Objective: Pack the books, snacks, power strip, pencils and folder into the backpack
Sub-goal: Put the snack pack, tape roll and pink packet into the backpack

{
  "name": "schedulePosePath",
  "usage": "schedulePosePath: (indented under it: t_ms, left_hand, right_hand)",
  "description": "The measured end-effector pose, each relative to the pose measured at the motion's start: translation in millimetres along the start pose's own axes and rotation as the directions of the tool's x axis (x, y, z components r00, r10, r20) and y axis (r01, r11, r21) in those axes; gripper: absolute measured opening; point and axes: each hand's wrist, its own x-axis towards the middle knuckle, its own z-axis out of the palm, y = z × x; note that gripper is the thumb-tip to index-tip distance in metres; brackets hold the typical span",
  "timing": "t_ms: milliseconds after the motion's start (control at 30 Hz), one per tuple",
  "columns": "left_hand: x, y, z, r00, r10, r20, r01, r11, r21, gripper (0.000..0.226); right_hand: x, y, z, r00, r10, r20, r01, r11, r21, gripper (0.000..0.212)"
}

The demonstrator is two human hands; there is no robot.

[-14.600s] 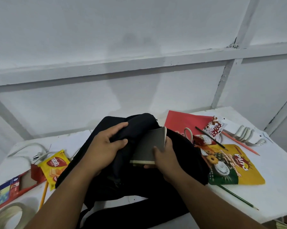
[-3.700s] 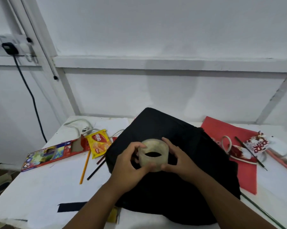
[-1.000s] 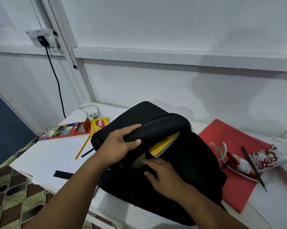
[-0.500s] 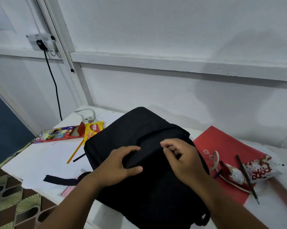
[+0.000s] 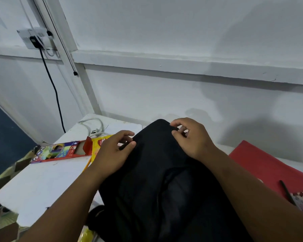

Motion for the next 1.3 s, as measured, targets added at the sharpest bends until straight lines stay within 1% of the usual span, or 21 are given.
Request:
schedulePosePath:
  t_ms: [67, 133, 167, 200, 233, 267, 333, 433, 500, 600, 733, 767, 800, 833, 867, 933, 967, 1067, 1133, 1233, 1300]
  left_hand:
    - [30.0, -21.6, -3.2, 0.999, -0.025, 0.047, 0.023, 0.999, 0.040, 0.020]
    - [59.3, -45.9, -3.6, 0.993, -0.055, 0.108, 0.047, 0.996, 0.077, 0.021]
    - [73.2, -58.1, -2.7, 0.989, -0.061, 0.138, 0.048, 0.994, 0.095, 0.022]
    - [86.3, -69.3, -0.9, 0.983, -0.062, 0.170, 0.042, 0.992, 0.120, 0.023]
    - [98.1, -79.8, 1.6, 0.977, -0.058, 0.206, 0.026, 0.988, 0.153, 0.025]
    - [109.3, -89.9, 5.0, 0.968, -0.049, 0.247, 0.002, 0.982, 0.188, 0.029]
    - [128.9, -106.6, 13.8, 0.949, -0.027, 0.313, -0.050, 0.970, 0.236, 0.038]
    - [153.9, -120.8, 31.5, 0.917, 0.052, 0.394, -0.159, 0.956, 0.245, 0.059]
    - [167.9, -121.4, 45.6, 0.871, 0.105, 0.479, -0.249, 0.936, 0.248, 0.075]
    - [187.8, -114.4, 65.3, 0.765, 0.135, 0.629, -0.372, 0.891, 0.261, 0.083]
    - [212.8, -112.9, 71.4, 0.583, 0.026, 0.812, -0.477, 0.820, 0.316, 0.099]
    - [217.2, -113.7, 72.0, 0.549, 0.017, 0.835, -0.499, 0.809, 0.311, 0.103]
    - [220.1, -114.3, 74.2, 0.532, 0.027, 0.846, -0.517, 0.802, 0.300, 0.103]
    - [221.5, -114.0, 77.1, 0.536, 0.057, 0.842, -0.530, 0.799, 0.283, 0.099]
    - [221.8, -113.8, 79.9, 0.555, 0.103, 0.825, -0.536, 0.803, 0.260, 0.092]
    - [221.5, -115.6, 84.6, 0.598, 0.197, 0.777, -0.515, 0.837, 0.184, 0.077]
    - [221.4, -117.7, 85.0, 0.612, 0.233, 0.755, -0.497, 0.856, 0.139, 0.074]
    - [222.9, -124.0, 79.3, 0.641, 0.325, 0.695, -0.474, 0.880, 0.025, 0.075]
    - [226.0, -123.1, 69.9, 0.686, 0.385, 0.618, -0.470, 0.882, -0.028, 0.075]
    - [235.9, -117.2, 46.5, 0.766, 0.417, 0.489, -0.472, 0.882, -0.014, 0.071]
    - [239.2, -111.6, 27.6, 0.802, 0.433, 0.412, -0.473, 0.881, -0.005, 0.072]
  right_hand:
    - [23.7, 2.9, 18.2, 0.998, 0.012, 0.067, -0.006, 0.995, -0.100, 0.029]
    - [39.8, 7.5, 39.3, 0.985, 0.061, 0.164, -0.019, 0.969, -0.245, 0.049]
    - [43.7, 11.0, 50.6, 0.974, 0.105, 0.200, -0.028, 0.935, -0.353, 0.056]
    - [44.3, 15.3, 60.6, 0.967, 0.139, 0.212, -0.029, 0.892, -0.451, 0.060]
    - [41.7, 20.1, 68.6, 0.968, 0.148, 0.201, -0.026, 0.860, -0.509, 0.061]
    - [37.5, 24.5, 73.9, 0.975, 0.138, 0.173, -0.027, 0.850, -0.526, 0.061]
    - [28.9, 30.0, 76.7, 0.988, 0.111, 0.110, -0.042, 0.863, -0.503, 0.063]
    - [24.3, 36.4, 76.0, 0.991, 0.105, 0.083, -0.053, 0.878, -0.475, 0.061]
    - [24.3, 36.1, 76.8, 0.991, 0.108, 0.080, -0.057, 0.877, -0.476, 0.061]
    - [23.4, 34.6, 77.7, 0.992, 0.110, 0.065, -0.067, 0.881, -0.468, 0.060]
    - [23.0, 33.4, 78.3, 0.993, 0.106, 0.043, -0.075, 0.885, -0.459, 0.059]
    - [22.7, 33.6, 78.8, 0.993, 0.108, 0.038, -0.079, 0.885, -0.459, 0.059]
    - [22.5, 33.7, 79.0, 0.993, 0.111, 0.033, -0.083, 0.884, -0.461, 0.059]
    - [22.2, 33.8, 79.1, 0.993, 0.112, 0.028, -0.087, 0.881, -0.465, 0.060]
    - [21.9, 33.8, 79.5, 0.994, 0.111, 0.022, -0.088, 0.878, -0.470, 0.060]
    - [20.0, 33.9, 80.7, 0.995, 0.100, 0.010, -0.083, 0.874, -0.479, 0.059]
    - [18.7, 33.8, 81.4, 0.996, 0.094, 0.002, -0.081, 0.873, -0.481, 0.059]
    - [14.0, 34.7, 83.2, 0.996, 0.093, -0.008, -0.085, 0.872, -0.482, 0.060]
    - [11.0, 35.5, 83.6, 0.994, 0.105, -0.004, -0.094, 0.875, -0.475, 0.060]
    - [9.2, 36.5, 83.1, 0.994, 0.109, 0.005, -0.095, 0.883, -0.459, 0.059]
    - [9.8, 36.7, 82.1, 0.994, 0.104, 0.011, -0.088, 0.887, -0.452, 0.059]
